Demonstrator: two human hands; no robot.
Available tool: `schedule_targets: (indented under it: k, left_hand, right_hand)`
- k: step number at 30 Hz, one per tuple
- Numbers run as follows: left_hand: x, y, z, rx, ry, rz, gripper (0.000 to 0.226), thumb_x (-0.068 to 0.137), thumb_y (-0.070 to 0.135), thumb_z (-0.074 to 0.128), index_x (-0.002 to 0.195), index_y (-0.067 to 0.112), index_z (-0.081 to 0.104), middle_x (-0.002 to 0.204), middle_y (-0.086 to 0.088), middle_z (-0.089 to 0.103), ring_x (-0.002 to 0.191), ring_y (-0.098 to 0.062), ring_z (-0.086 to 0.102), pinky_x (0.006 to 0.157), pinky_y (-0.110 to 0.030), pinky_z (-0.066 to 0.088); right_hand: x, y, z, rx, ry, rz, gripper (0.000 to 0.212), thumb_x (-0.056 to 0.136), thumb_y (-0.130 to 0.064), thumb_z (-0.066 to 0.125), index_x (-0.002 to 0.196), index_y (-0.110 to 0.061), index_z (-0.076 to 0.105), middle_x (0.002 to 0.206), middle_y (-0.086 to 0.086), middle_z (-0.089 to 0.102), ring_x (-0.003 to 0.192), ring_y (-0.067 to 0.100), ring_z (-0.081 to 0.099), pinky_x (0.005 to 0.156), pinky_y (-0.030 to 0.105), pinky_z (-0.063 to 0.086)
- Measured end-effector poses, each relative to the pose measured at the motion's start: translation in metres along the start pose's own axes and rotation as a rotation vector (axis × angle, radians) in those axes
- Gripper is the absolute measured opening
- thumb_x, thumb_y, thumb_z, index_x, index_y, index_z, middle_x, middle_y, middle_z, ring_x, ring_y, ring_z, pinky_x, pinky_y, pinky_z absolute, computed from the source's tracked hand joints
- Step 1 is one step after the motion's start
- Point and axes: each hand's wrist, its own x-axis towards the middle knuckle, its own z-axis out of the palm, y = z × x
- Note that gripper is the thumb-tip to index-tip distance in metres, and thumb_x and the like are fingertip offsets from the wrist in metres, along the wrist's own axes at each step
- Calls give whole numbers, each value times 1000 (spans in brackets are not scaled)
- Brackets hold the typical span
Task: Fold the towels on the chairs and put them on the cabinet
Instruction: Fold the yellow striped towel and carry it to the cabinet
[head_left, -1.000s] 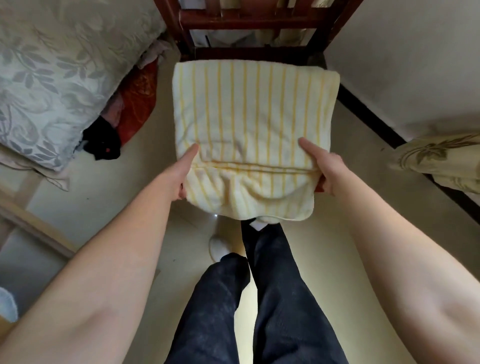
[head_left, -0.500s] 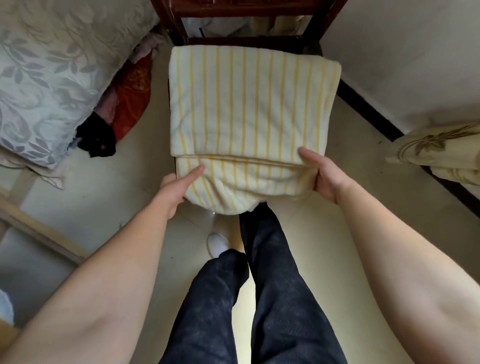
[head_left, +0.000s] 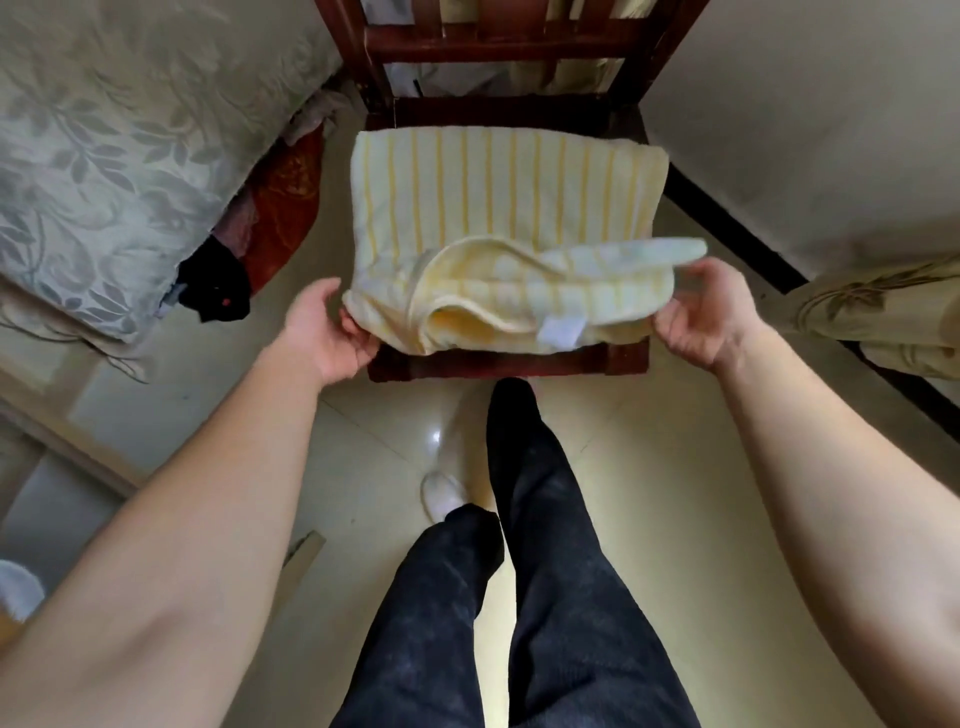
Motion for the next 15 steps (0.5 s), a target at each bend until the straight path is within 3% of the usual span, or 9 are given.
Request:
schedule_targets:
  k: [1,3,5,7,10,12,14,15]
  left_hand:
    - [2,1,4,-69,32,40,24,94,31,44,93,14,62,71,1,62,63,-11,59,65,-25,53]
    - [6,-8,10,32,92,162,30,92,13,37,111,12,60,101,-8,67,98,-26,67,73,-35,59]
    - [6,-18,11,119,150,315,47,93,2,36,138,15,47,120,-8,59,110,-28,62,88,-43,57]
    - [6,-29,8,24,114,363,57,94,2,38,149,16,33,124,-8,58,114,-27,61,96,-46,52]
    - [6,-44,1,15,27,234,34,95,22,43,127,16,55,117,-2,66,114,-24,62,101,-45,44]
    - [1,-57,-3,84,-99,84,23,96,32,50,115,24,60,119,-4,65,108,-24,62,97,-43,43]
    - [-2,-66,-8,69,-232,7,26,93,40,58,114,25,61,104,-3,69,86,-19,63,74,-32,45]
    - [-2,-68,-10,56,-259,-1,29,91,43,61,113,24,62,88,0,68,72,-15,57,63,-28,38]
  right_hand:
    - [8,1,0,47,42,-23,47,97,-14,33,138,9,41,109,19,71,84,25,75,71,30,63]
    - [14,6,5,-78,145,-106,45,92,0,33,135,5,42,117,21,67,84,23,74,67,27,61]
    - [19,11,7,-227,188,-235,58,88,9,40,144,-5,39,119,20,65,92,22,73,70,25,59]
    - [18,17,9,-458,195,-393,62,89,3,56,147,-13,41,121,13,63,98,19,70,73,24,57]
    - [19,28,8,-825,192,-494,62,86,-22,63,145,-22,45,123,2,62,102,16,63,81,23,50]
    - [17,35,13,-906,180,-476,75,81,-46,68,147,-24,42,128,0,58,109,16,60,85,26,49]
    - [17,41,19,-996,217,-479,94,70,-65,74,148,-24,40,131,-2,55,111,16,58,94,33,50]
    - [16,43,20,-1039,242,-505,95,68,-65,76,147,-24,41,128,-3,56,110,16,58,95,34,50]
